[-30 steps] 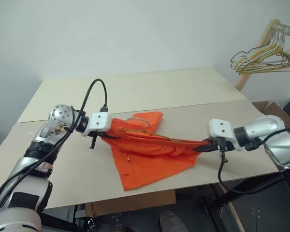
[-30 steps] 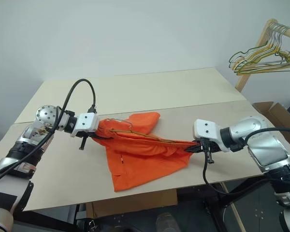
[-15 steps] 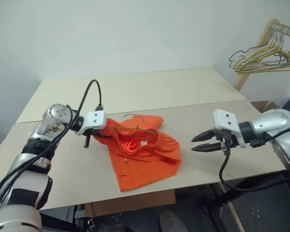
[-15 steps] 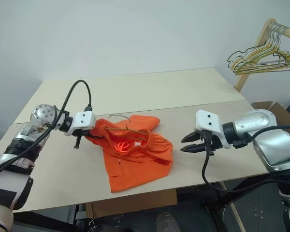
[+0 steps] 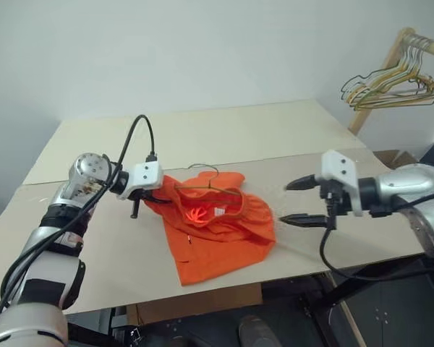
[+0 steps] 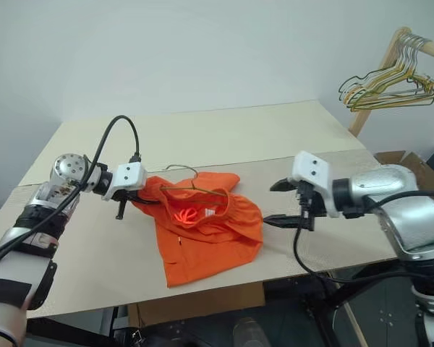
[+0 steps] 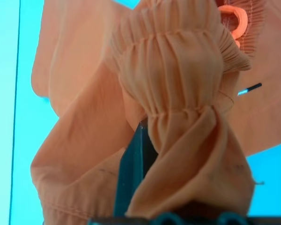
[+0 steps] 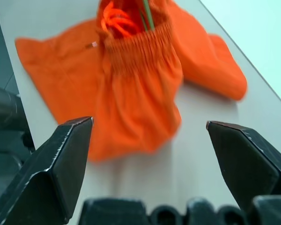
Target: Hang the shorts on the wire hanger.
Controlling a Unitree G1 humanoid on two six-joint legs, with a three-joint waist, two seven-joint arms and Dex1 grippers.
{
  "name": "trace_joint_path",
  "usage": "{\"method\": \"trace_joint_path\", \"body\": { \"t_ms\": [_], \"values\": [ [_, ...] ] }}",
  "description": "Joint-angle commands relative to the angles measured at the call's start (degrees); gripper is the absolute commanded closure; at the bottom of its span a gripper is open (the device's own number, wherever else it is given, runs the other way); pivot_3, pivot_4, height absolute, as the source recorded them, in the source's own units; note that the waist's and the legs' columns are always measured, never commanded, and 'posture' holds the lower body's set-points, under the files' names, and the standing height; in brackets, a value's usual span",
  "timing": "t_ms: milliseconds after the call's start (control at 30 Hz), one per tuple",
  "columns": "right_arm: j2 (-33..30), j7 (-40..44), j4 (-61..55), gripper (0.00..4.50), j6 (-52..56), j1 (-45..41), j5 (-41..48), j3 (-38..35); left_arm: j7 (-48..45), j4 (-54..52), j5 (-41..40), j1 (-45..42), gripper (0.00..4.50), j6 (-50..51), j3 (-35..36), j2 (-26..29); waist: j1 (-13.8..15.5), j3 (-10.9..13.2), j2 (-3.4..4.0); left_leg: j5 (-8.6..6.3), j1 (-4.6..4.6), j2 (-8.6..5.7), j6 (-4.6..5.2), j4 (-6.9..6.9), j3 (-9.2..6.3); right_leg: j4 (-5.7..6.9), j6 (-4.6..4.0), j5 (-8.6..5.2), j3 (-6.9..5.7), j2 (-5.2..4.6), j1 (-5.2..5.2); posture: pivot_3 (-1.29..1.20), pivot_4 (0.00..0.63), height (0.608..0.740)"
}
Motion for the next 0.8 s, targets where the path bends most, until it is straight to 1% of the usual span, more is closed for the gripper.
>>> {"method": "trace_joint_path", "body": {
  "t_ms": [33,100,267,400,500,567,700,800],
  "values": [
    [2.2,-5.9,-3.7,0.04,7.7,-4.8,-3.1,5.3,-0.3,-0.4,-1.0,-2.2,4.50,0.2,2.4,0.1,-0.4,0.0,0.00,0.00,0.01,0.00,0.00,0.00,0.00,0.00,0.00,0.00,-0.01,0.00,0.00,-0.30,0.000,0.740],
    [3.8,-8.9,-2.5,0.04,9.4,-7.3,-6.9,9.4,-0.6,-0.4,-1.0,-2.2,4.50,0.0,2.5,0.0,-0.5,0.0,0.00,0.00,-0.02,0.00,0.00,0.00,-0.01,0.04,0.00,0.00,0.00,-0.01,-0.04,-0.30,0.000,0.740],
    [6.5,-10.4,4.9,0.04,7.4,-11.5,-14.2,17.6,-1.6,-1.9,-1.5,-1.5,4.50,0.5,3.1,-0.1,-0.6,0.0,0.00,0.00,-0.07,-0.02,0.00,0.00,0.00,0.09,0.00,0.00,0.01,-0.02,-0.12,-0.29,0.000,0.740],
    [10.2,-9.8,11.6,0.04,5.4,-14.6,-17.9,21.0,-2.1,-2.5,-1.5,-1.2,4.50,0.8,3.6,-0.1,-0.8,0.0,0.00,0.00,-0.04,-0.02,0.00,0.00,0.01,0.14,0.00,0.00,0.03,0.01,-0.15,-0.29,0.000,0.740],
    [11.0,-7.5,14.5,0.64,3.8,-15.8,-18.4,21.0,-2.4,-3.0,-1.6,-0.9,4.50,1.0,4.0,0.2,-0.7,0.0,0.00,0.00,-0.06,-0.02,0.00,-0.01,0.00,0.15,0.00,0.00,0.03,0.01,-0.16,-0.28,0.000,0.740],
    [11.1,-5.6,16.2,1.34,2.8,-16.5,-18.4,20.6,-2.6,-3.4,-1.6,-0.6,4.50,1.1,4.3,0.5,-0.7,0.0,0.00,0.00,-0.07,-0.04,0.00,0.00,0.00,0.14,0.00,0.00,0.03,-0.01,-0.16,-0.28,0.000,0.740],
    [11.1,-2.4,18.8,2.56,1.3,-17.8,-18.3,20.2,-3.0,-4.3,-1.6,0.1,4.50,1.2,4.6,0.7,-0.8,0.0,0.00,0.00,-0.05,-0.05,0.00,0.00,0.00,0.15,0.00,0.00,0.03,0.00,-0.15,-0.27,0.000,0.740],
    [11.0,0.4,20.3,3.62,0.8,-18.4,-17.8,19.8,-3.5,-5.2,-1.8,0.4,4.50,1.4,4.7,0.7,-0.8,0.0,0.00,0.00,-0.04,-0.05,0.00,0.00,0.00,0.15,0.00,0.00,0.03,0.00,-0.15,-0.27,0.000,0.740]
  ]
}}
